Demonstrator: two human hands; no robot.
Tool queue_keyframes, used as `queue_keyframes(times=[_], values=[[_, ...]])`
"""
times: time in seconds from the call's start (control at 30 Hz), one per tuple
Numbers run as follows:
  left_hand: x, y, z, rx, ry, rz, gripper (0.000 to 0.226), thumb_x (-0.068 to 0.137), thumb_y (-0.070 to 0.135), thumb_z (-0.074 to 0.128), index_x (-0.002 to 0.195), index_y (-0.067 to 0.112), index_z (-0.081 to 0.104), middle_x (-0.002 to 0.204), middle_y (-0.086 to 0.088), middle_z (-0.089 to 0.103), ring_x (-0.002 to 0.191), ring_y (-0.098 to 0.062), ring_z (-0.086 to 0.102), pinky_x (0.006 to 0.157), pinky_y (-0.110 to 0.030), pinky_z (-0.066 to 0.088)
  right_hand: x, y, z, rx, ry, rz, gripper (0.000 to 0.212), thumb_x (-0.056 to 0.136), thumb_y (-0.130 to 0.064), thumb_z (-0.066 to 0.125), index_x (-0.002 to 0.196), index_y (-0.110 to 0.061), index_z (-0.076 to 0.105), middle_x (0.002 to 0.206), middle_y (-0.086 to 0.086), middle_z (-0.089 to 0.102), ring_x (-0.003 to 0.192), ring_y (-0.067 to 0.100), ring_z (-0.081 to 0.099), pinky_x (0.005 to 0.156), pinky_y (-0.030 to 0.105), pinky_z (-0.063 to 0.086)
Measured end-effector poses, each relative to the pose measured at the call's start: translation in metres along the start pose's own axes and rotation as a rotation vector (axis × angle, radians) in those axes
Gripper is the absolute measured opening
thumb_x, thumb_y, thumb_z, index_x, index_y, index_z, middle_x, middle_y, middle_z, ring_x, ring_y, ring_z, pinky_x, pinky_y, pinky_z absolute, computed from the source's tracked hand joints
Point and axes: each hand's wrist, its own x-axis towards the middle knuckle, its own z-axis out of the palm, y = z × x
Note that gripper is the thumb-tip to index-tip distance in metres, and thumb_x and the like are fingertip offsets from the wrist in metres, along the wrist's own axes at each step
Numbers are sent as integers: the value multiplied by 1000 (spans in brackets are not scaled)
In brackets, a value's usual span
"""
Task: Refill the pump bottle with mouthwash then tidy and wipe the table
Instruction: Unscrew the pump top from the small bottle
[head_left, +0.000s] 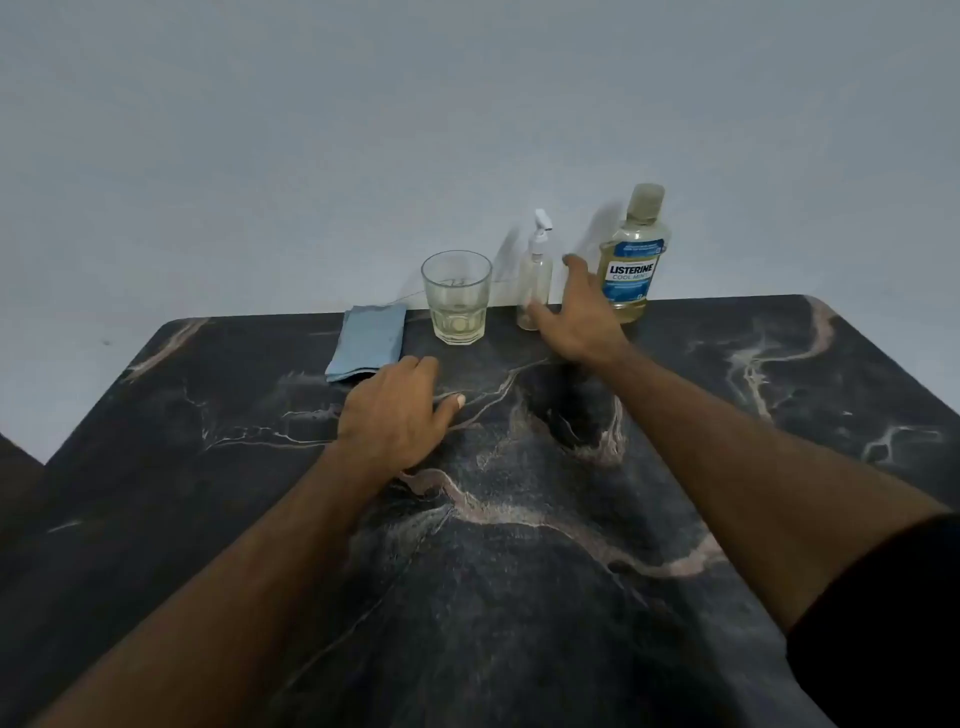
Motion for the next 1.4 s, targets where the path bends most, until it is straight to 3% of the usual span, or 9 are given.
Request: queue_keyframes(times=[0.2,0.43,0.6,0.77,0.97,1.07,1.3,1.4], values=[[11,-4,9,-16,-44,14,52,95,55,46,132,19,46,123,-3,60,108,-20,58,85,-42,54,27,-4,17,61,10,-30,78,89,-38,65,148,-15,21,141,14,42,125,33,47,105,46,42],[9,-3,13,-6,2,18,47,94,55,48,125,19,51,118,-1,59,104,-20,58,81,-40,53,38,0,30,163,74,-54,54,92,-23,66,134,-12,34,119,12,60,105,30,62,86,47,56],[-1,-3,13,-72,-36,-14,46,92,55,51,123,20,51,118,-1,59,105,-19,56,84,-41,52,8,2,21,235,113,-106,58,90,-30,68,136,-13,36,110,-1,58,95,17,60,83,33,54],[-36,8,4,-390,-7,-69,43,92,47,58,127,24,54,125,4,61,112,-13,58,93,-39,51,-68,3,4,356,65,-120,61,88,-41,69,136,-21,38,121,-7,60,105,9,59,86,22,47],[-103,39,-11,-904,161,-90,29,92,30,64,120,25,62,111,17,65,104,6,61,91,-19,51,-180,0,-7,492,-24,-157,60,84,-45,71,134,-30,42,119,-11,63,109,4,60,94,29,52],[-131,51,-16,-1036,212,-85,26,94,28,63,120,24,62,113,11,68,104,4,63,90,-16,50,-222,-4,-6,580,-67,-186,61,83,-43,72,134,-25,44,114,-8,65,106,10,63,92,40,55],[-175,66,-20,-1132,276,8,30,101,25,49,127,15,59,125,3,66,116,-4,61,98,-26,49,-277,-11,4,594,-76,-220,59,83,-39,71,133,-26,44,109,0,64,100,19,65,86,47,55],[-183,72,-21,-1155,289,25,37,99,28,49,130,11,58,122,8,65,113,2,60,91,-15,47,-286,-13,6,557,-72,-235,62,83,-41,69,137,-26,41,110,0,65,101,18,65,85,45,56]])
